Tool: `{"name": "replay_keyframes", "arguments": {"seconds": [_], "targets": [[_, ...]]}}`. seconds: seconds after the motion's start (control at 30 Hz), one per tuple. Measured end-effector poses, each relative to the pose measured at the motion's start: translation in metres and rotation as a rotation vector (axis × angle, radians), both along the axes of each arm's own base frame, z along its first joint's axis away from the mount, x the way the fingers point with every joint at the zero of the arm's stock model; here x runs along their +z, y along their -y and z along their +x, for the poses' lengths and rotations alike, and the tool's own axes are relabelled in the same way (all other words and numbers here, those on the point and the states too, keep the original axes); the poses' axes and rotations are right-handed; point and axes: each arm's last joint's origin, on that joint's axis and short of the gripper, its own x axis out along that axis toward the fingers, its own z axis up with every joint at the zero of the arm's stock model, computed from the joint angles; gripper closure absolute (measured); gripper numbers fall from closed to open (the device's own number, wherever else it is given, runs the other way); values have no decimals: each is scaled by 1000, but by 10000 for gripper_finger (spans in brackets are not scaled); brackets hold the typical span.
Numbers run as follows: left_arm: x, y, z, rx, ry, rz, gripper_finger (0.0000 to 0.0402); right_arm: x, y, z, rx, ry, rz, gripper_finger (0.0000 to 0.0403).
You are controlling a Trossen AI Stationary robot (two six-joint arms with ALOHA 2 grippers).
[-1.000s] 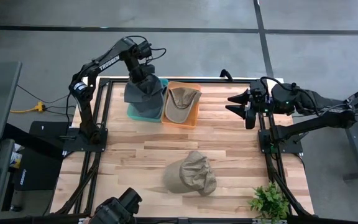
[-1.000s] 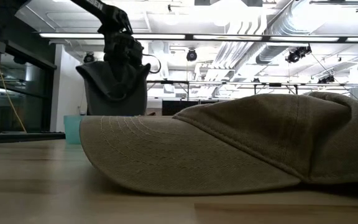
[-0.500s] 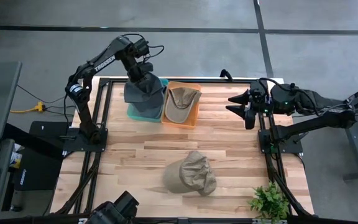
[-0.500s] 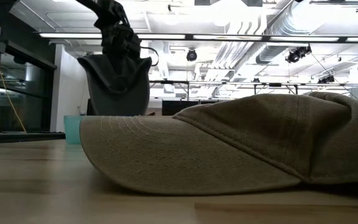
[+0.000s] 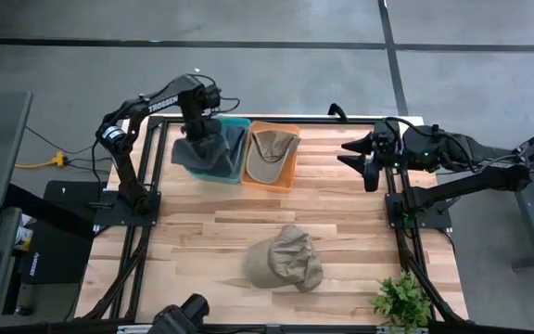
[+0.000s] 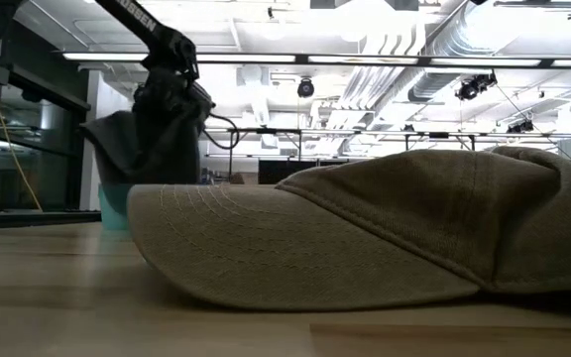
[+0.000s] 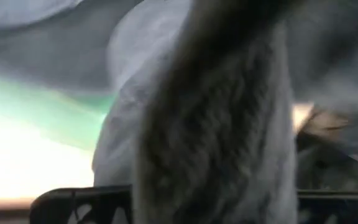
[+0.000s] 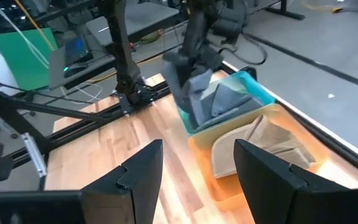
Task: Pick & Place hat
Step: Put the blue cap into the green bin
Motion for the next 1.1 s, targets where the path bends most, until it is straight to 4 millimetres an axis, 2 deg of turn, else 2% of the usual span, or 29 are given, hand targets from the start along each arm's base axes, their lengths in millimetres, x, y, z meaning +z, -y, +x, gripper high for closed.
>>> {"name": "replay_keyframes", "arguments": {"seconds": [0.13,0.2,0.43,0.6,0.87,1.1], "targets": [[-8,-1,6,-82,-120,140,402,0,1,0,-18,-1,-10,210],[-5,-4,8,-89,-129,201,402,0,1,0,-20,-1,-11,210],[17,-18,30,-49,18,395,401,0,1,0,-31,-1,-15,210],[19,-19,42,-61,85,475,401,0,1,0,-34,0,-15,210],[8,-21,71,-121,117,624,396,0,1,0,-35,-1,-15,210],[-9,-17,74,-161,24,563,393,0,1,0,-34,-1,-15,210]]}}
